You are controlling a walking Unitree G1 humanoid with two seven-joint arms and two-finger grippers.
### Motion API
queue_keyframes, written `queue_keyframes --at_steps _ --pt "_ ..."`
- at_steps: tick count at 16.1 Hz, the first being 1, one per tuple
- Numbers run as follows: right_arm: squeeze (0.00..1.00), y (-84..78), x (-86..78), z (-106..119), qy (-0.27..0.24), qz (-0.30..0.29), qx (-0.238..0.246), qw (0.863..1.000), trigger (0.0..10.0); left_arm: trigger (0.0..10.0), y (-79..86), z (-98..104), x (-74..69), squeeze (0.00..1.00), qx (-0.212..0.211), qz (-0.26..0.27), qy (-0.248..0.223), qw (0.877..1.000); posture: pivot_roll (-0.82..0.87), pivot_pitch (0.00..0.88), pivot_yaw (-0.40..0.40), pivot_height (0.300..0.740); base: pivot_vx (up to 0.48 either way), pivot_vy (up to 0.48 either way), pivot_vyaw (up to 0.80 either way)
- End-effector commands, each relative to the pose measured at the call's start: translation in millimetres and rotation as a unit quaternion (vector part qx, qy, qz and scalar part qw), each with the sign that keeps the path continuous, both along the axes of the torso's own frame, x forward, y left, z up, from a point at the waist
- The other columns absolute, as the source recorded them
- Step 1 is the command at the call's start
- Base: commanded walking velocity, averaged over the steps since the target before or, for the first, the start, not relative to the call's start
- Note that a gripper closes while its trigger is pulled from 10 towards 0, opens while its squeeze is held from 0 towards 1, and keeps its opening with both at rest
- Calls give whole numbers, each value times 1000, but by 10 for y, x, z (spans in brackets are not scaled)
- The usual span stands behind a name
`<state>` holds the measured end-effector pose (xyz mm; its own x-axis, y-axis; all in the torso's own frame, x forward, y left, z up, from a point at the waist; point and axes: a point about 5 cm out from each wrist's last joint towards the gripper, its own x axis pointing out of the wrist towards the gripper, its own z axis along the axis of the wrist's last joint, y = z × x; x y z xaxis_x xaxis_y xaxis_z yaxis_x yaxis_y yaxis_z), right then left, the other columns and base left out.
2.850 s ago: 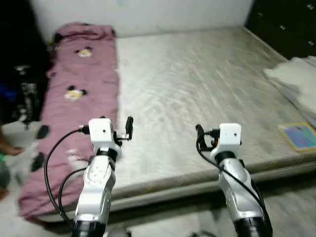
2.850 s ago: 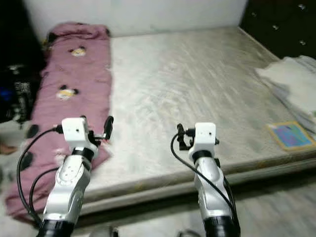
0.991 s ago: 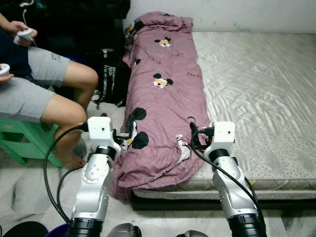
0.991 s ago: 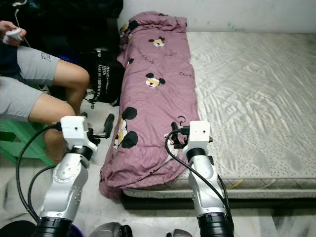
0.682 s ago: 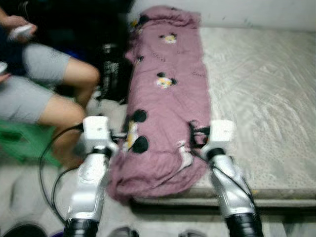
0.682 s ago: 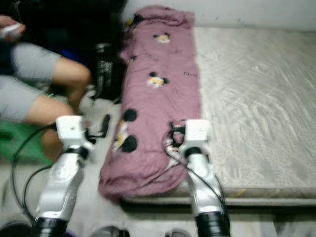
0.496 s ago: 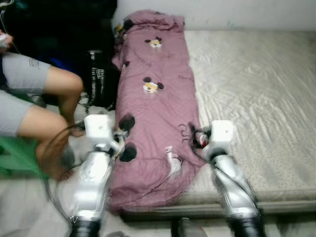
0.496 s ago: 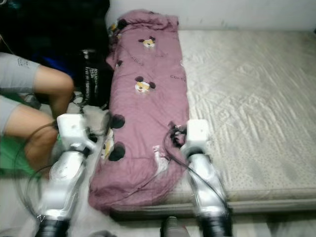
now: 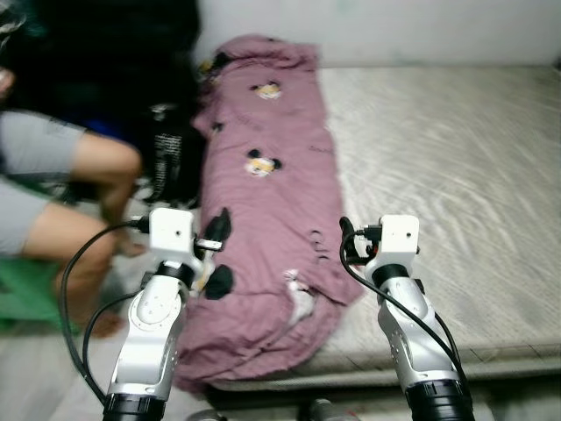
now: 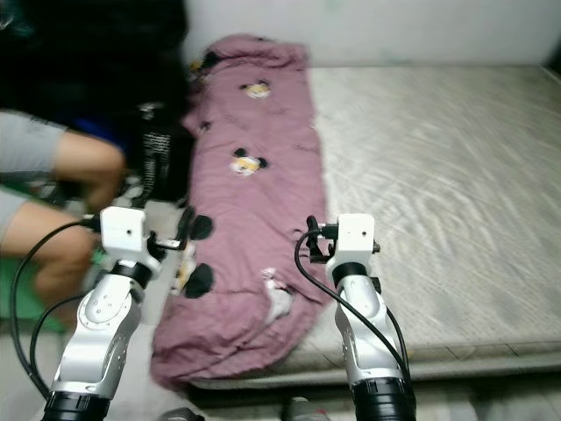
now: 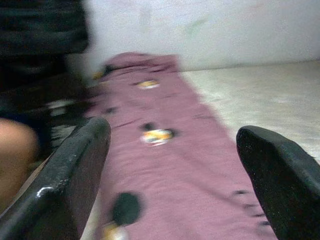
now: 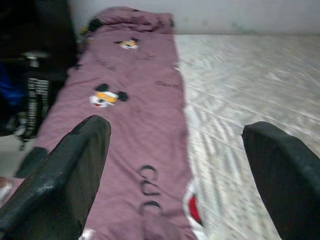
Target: Clean up the room
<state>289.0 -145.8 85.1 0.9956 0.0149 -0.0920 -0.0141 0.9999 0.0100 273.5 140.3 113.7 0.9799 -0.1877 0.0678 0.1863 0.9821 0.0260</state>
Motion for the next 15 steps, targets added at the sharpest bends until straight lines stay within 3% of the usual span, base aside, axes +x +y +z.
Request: queue_keyframes --at_steps 1,4,8,9,11,15 --pt "0 -26 31 13 -2 -9 0 1000 10000 10000 46 -31 -47 0 7 7 5 1000 16 47 11 740 0 0 -800" --pt "0 -23 20 17 -3 -9 0 1000 10000 10000 0 -36 -157 0 7 -3 -2 1000 18 53 11 740 0 0 -800" --pt "0 -23 -6 -2 -7 -11 -3 1000 10000 10000 235 -59 -185 0 32 69 2 997 38 64 5 740 0 0 -692" --pt "0 -7 -17 -4 -9 -8 -1 1000 10000 10000 312 -72 -204 0 48 91 4 995 47 75 -3 740 0 0 0" --pt "0 62 -30 -2 -13 7 13 1000 10000 10000 422 -145 -257 0 42 125 26 991 47 87 -4 740 0 0 0" --pt "0 69 -122 -17 -16 8 15 1000 10000 10000 426 -108 -320 0 59 130 14 990 27 133 14 740 0 0 0"
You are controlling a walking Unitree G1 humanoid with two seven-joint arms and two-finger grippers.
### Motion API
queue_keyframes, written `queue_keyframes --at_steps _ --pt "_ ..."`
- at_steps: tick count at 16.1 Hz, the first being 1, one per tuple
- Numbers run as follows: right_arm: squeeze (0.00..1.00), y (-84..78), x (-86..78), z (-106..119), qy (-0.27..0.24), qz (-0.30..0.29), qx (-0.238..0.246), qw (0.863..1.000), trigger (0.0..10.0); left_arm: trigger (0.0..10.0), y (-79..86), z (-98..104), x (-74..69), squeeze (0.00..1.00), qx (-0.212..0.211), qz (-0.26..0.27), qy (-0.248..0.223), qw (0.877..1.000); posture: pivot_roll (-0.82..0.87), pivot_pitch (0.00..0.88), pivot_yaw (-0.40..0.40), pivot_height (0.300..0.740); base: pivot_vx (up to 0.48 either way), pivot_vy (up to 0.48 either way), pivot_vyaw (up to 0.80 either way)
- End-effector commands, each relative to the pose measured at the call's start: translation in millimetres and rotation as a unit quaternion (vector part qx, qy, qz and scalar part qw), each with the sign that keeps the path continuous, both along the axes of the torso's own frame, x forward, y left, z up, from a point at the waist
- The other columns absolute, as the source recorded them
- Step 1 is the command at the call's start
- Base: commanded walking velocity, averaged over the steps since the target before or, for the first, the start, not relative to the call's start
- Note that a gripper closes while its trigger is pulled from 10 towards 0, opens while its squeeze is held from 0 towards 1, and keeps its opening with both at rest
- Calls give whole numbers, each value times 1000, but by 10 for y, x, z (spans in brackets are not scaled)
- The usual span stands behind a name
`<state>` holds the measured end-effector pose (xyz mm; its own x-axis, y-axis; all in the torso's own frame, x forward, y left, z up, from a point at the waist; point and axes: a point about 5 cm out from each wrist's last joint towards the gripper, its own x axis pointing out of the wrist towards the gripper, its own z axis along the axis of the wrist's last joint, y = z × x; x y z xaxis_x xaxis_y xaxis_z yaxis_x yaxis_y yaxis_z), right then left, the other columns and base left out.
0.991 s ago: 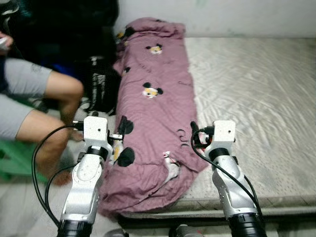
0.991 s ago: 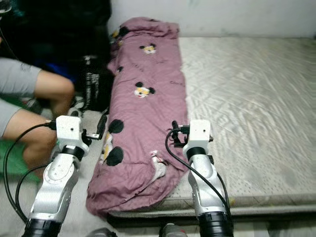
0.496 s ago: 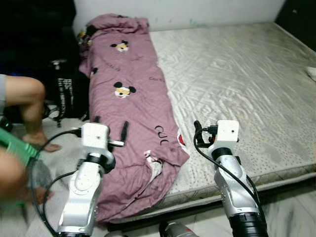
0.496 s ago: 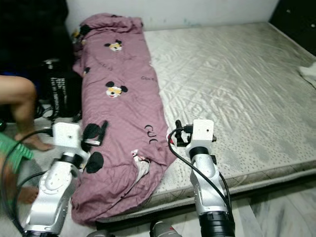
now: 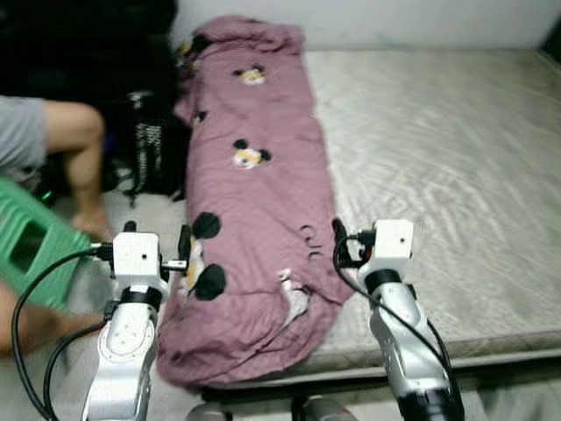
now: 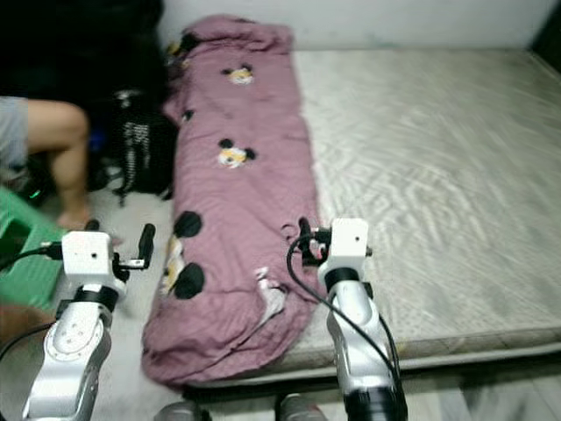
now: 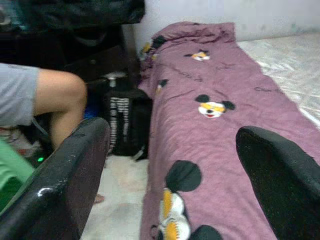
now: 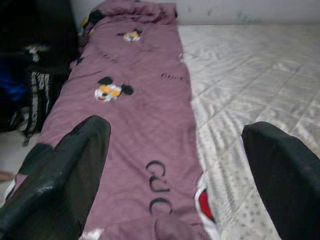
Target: Clean up the room
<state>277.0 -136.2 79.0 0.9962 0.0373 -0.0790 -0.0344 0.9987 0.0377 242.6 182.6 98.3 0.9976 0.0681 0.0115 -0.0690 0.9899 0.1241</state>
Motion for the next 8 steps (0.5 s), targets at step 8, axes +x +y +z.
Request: queue_keyframes --at_steps 8 --pt "0 20 42 74 -15 3 8 1000 10000 10000 -37 63 38 0 5 -6 -14 1000 32 126 11 686 0 0 0"
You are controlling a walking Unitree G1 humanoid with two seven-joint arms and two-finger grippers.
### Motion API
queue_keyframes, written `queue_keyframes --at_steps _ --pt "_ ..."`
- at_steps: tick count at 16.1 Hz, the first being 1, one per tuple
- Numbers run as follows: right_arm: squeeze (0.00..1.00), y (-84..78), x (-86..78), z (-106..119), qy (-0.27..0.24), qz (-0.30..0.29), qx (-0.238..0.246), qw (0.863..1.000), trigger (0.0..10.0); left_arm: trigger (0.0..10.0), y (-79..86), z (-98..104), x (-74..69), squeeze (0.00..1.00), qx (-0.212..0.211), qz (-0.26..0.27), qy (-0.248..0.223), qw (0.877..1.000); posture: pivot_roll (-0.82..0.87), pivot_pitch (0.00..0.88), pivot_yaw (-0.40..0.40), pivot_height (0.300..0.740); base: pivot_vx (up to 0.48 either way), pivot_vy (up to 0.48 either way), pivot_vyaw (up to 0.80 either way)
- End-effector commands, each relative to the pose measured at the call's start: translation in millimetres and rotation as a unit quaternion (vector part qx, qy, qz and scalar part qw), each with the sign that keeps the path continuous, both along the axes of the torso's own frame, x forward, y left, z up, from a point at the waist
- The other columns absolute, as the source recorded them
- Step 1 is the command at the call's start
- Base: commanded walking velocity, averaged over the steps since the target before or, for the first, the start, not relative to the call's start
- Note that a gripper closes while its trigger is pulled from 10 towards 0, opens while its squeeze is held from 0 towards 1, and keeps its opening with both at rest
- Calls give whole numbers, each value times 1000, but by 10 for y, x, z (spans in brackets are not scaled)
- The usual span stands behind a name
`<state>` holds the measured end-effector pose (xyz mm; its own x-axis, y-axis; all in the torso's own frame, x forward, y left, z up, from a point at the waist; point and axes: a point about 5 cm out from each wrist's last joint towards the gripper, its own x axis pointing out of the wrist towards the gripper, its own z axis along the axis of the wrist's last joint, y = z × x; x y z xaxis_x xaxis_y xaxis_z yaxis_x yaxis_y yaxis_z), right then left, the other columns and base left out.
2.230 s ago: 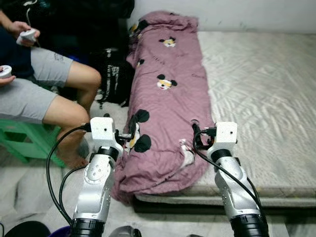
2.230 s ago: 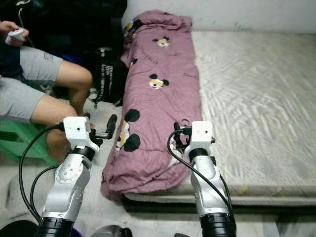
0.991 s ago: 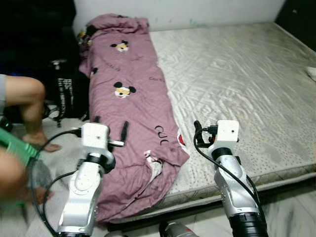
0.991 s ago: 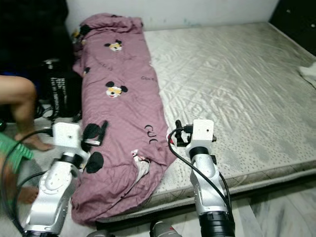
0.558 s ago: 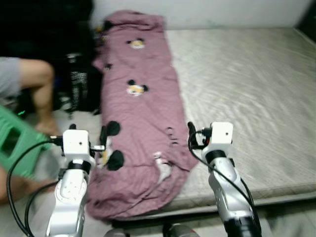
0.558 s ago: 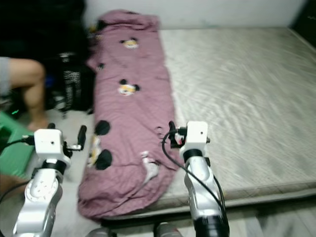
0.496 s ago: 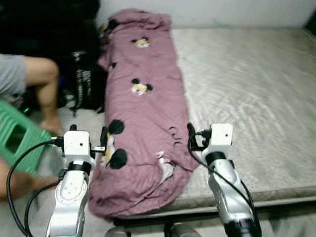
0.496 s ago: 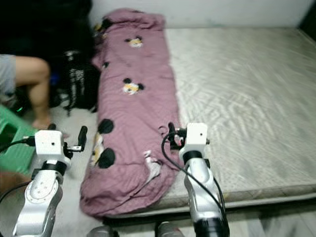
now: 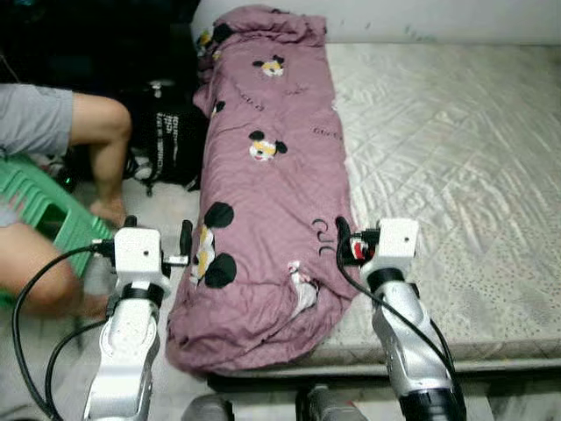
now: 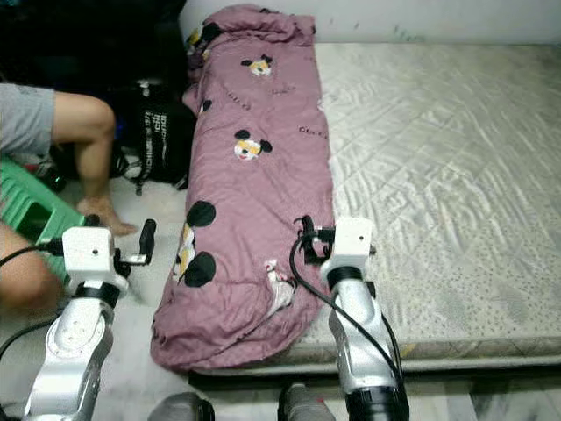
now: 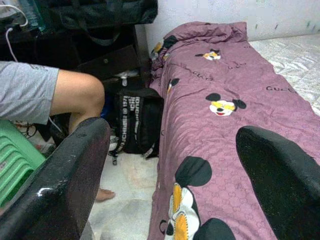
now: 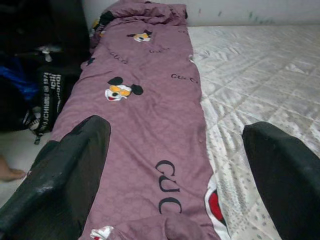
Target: Clean up the room
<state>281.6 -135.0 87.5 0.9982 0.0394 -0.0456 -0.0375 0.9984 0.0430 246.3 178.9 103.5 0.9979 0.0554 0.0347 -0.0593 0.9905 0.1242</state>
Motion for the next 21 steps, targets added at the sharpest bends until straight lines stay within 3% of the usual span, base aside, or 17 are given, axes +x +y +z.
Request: queue_keyframes --at_steps 1,6,12,16,21 --pt "0 7 3 -6 2 3 5 1000 10000 10000 -14 13 11 0 3 -1 -4 1000 29 124 9 676 0 0 0" --pt "0 16 29 -4 1 9 5 1000 10000 10000 -43 3 19 0 4 -5 -2 1000 33 121 -2 634 0 0 0" --pt "0 16 42 -7 3 13 3 1000 10000 10000 -66 7 33 0 5 -2 -5 1000 31 120 -6 634 0 0 0" --pt "0 18 41 -15 5 14 2 1000 10000 10000 -79 3 45 0 0 -4 -4 1000 28 122 -4 580 0 0 0" --pt "0 27 44 -18 5 14 4 1000 10000 10000 -75 -2 63 0 -4 -2 -3 1000 27 129 -2 560 0 0 0"
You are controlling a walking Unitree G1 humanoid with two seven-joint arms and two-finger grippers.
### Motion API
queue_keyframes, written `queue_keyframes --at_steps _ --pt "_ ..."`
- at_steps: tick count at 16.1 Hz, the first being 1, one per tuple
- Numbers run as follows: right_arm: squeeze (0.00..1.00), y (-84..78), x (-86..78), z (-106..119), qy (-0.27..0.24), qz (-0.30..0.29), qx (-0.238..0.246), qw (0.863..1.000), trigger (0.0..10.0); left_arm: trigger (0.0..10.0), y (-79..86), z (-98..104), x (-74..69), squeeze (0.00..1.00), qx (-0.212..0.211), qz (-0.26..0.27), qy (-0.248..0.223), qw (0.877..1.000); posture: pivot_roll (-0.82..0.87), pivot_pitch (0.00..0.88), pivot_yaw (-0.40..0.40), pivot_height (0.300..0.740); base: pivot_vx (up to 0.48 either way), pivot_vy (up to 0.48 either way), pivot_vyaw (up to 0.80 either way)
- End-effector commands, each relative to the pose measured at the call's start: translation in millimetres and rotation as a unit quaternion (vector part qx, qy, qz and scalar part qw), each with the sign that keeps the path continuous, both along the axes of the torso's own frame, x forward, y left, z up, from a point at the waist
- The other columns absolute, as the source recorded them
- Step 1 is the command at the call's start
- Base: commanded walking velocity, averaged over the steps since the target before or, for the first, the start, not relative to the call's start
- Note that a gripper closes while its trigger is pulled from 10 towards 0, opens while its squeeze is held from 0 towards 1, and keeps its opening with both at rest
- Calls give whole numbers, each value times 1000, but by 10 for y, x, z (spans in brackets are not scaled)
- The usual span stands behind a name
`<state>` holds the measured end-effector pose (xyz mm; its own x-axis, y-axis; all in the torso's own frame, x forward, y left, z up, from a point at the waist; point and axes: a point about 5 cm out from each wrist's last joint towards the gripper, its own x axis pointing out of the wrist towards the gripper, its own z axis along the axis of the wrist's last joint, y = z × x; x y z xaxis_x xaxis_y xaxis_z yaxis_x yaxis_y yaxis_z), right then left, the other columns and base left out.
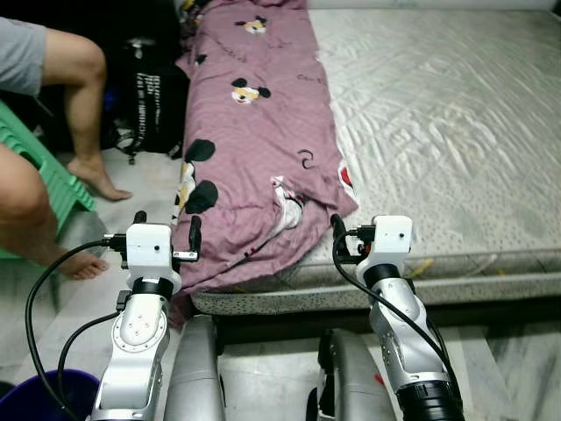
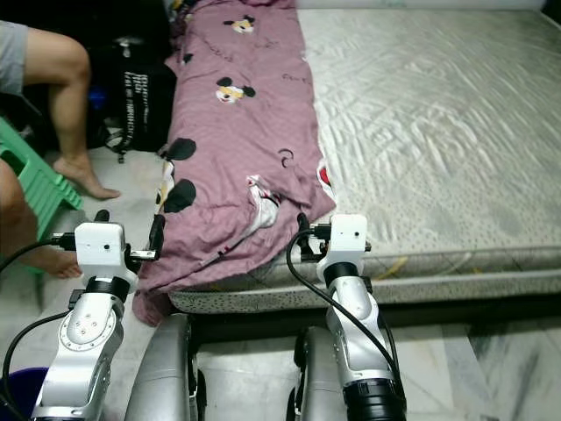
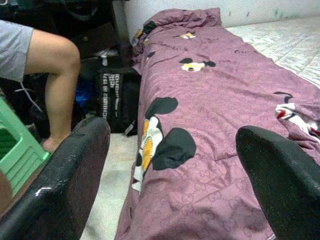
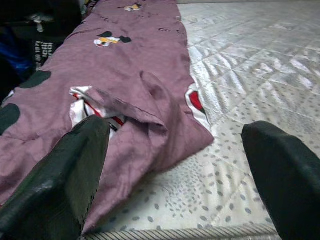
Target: Clean up the room
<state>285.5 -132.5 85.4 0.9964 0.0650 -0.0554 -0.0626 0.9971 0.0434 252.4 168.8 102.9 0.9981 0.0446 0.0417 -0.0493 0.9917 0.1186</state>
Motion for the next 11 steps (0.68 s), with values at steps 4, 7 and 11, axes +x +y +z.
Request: queue_keyframes --at_steps 4,7,11 --pt "0 9 7 0 1 2 3 1000 10000 10000 16 13 14 0 -2 4 -1 1000 27 130 -2 515 0 0 0" --pt "0 12 12 -11 5 3 2 1000 10000 10000 8 12 19 0 -9 6 -1 1000 26 130 -4 515 0 0 0" --pt "0 17 24 -36 15 6 -1 1000 10000 10000 7 11 30 0 -13 7 0 1000 22 131 -5 515 0 0 0"
